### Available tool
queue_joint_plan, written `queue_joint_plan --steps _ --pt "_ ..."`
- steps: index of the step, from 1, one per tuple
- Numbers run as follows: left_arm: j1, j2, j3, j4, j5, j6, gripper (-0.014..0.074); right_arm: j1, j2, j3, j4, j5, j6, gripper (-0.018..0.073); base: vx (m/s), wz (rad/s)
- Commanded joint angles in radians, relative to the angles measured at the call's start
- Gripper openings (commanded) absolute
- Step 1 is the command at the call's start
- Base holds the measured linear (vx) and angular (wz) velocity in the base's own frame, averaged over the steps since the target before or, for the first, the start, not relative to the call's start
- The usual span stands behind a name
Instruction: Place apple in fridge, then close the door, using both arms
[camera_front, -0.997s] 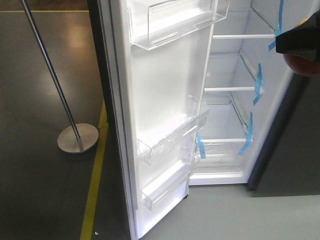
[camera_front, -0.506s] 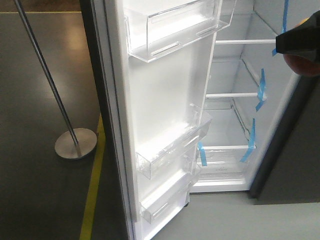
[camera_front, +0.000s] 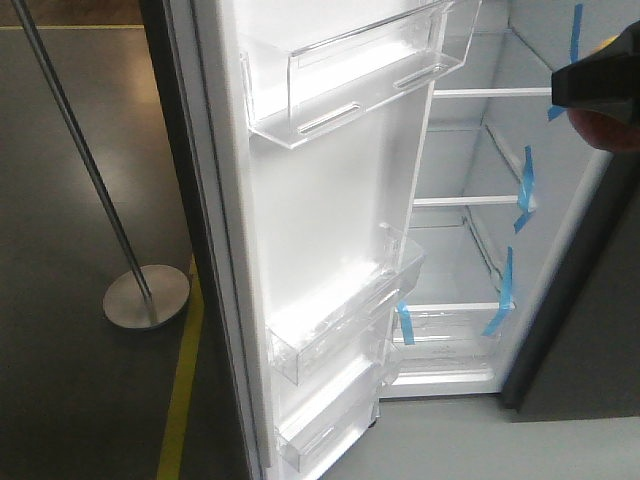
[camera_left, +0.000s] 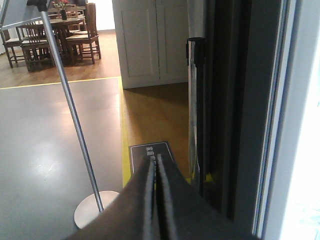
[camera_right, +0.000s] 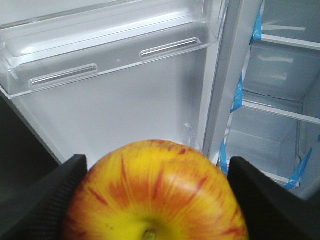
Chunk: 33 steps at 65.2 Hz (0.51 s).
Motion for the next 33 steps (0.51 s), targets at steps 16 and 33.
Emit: queue_joint_plan --steps 16,33 --pt "0.001 -0.016 0.015 -0.001 -0.071 -0.006 -0.0008 -0.004 -0.020 -0.029 0.026 -0.067 -0.006 0.0179 0.06 0.00" --pt "0.001 -0.016 0.015 -0.001 -0.071 -0.006 -0.0008 -0.004 -0.020 -0.029 0.026 -0.067 -0.006 0.0179 0.05 0.01"
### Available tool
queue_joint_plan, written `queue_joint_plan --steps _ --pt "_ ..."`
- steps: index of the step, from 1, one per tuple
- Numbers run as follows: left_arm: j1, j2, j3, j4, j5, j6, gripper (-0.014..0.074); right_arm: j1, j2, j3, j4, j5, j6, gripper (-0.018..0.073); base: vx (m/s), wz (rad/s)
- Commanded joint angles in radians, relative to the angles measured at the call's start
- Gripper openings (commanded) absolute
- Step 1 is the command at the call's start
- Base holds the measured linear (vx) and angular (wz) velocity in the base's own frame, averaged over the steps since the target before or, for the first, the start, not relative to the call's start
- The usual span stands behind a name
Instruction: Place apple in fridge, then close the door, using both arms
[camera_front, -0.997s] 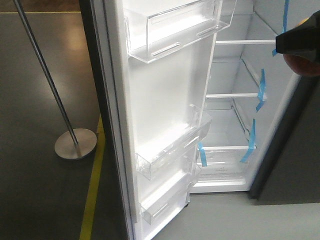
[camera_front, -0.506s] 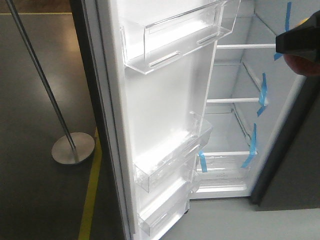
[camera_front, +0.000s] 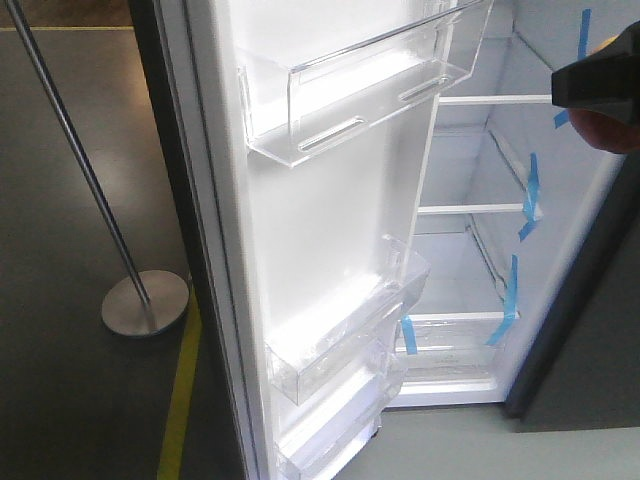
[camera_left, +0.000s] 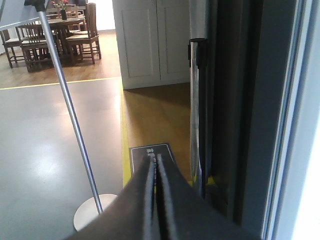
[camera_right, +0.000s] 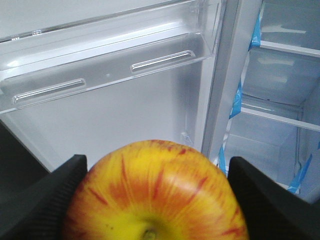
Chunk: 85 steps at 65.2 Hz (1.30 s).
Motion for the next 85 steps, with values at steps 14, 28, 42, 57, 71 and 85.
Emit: queue_joint_plan --steps 14,28,42,57,71,85 --pt "0.001 -0.016 0.015 -0.001 -0.071 -0.006 -0.0008 -0.004 -0.020 -0.029 0.026 -0.067 -0.006 0.0179 0.05 0.00" --pt "0.001 -0.016 0.015 -0.001 -0.071 -0.006 -0.0008 -0.004 -0.020 -0.029 0.026 -0.067 -0.006 0.0179 0.04 0.00" --pt "0.001 -0.016 0.015 -0.001 -0.071 -0.006 -0.0008 -0.004 -0.020 -0.029 0.026 -0.067 -0.006 0.0179 0.03 0.00" --pt "0.001 -0.016 0.015 -0.001 -0.071 -0.006 -0.0008 -0.004 -0.020 -0.029 0.026 -0.067 -0.006 0.0179 0.03 0.00" --pt "0.001 -0.016 0.015 -0.001 -0.071 -0.006 -0.0008 -0.004 -0.020 -0.029 0.026 -0.067 -0.006 0.0179 0.02 -0.01" --pt "0.001 -0.016 0.015 -0.001 -0.071 -0.006 -0.0008 -0.004 -0.020 -0.029 0.026 -0.067 -0.006 0.0179 0.01 0.00"
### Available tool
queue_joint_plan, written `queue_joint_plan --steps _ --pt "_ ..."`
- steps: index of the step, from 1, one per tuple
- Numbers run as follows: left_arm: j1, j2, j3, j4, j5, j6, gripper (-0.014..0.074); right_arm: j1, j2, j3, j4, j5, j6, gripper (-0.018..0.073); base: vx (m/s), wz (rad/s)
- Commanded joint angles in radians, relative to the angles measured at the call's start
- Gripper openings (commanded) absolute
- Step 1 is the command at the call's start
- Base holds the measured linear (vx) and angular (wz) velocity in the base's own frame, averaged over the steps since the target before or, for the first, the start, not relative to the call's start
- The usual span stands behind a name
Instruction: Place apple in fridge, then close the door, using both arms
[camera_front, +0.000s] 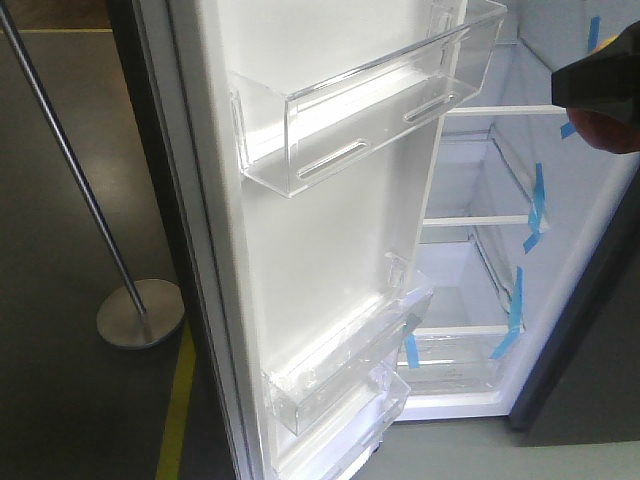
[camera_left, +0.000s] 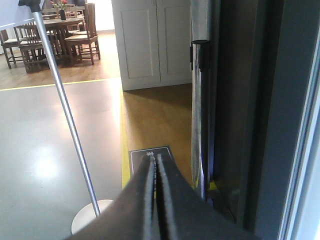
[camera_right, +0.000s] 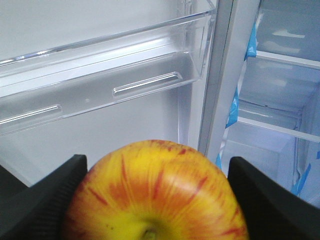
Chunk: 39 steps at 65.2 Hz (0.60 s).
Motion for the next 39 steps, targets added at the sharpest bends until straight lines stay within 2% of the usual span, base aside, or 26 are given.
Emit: queue_joint_plan --steps 1,39 --pt "0.001 -0.016 0.015 -0.001 -0.071 -0.006 -0.0008 -0.004 -0.020 -0.029 0.026 -0.067 -0.006 0.0179 0.01 0.00" --pt "0.001 -0.016 0.015 -0.001 -0.071 -0.006 -0.0008 -0.004 -0.020 -0.029 0.026 -0.067 -0.006 0.0179 0.00 0.00"
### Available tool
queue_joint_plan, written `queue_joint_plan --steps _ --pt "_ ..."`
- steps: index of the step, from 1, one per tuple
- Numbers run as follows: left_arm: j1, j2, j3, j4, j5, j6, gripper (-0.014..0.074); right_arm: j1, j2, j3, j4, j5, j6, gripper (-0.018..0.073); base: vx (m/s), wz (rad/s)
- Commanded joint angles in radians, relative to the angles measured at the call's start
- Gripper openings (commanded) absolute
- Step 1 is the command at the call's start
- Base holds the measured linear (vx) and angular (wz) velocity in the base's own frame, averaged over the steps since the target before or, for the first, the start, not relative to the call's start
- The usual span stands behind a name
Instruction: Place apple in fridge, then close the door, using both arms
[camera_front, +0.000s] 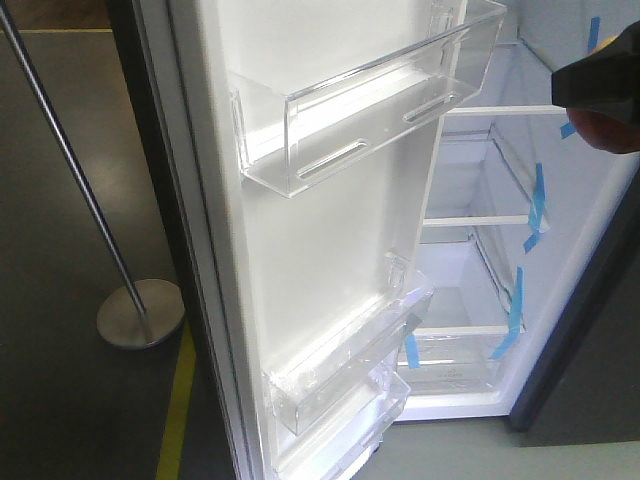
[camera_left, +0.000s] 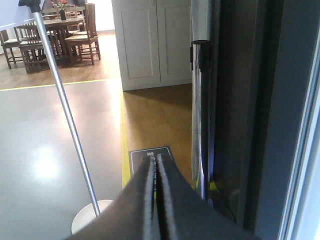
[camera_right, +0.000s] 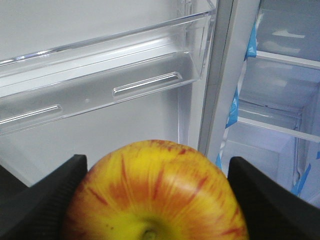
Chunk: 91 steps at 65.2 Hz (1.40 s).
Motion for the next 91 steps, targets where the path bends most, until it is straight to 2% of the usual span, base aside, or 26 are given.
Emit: queue_joint_plan --steps 1,91 --pt "0.001 -0.016 0.015 -0.001 -0.071 -0.006 -0.0008 -0.004 -0.020 -0.029 0.026 -0.067 -0.006 0.0179 0.00 0.00" --pt "0.001 -0.016 0.015 -0.001 -0.071 -0.006 -0.0008 -0.004 -0.020 -0.029 0.026 -0.067 -0.006 0.0179 0.00 0.00"
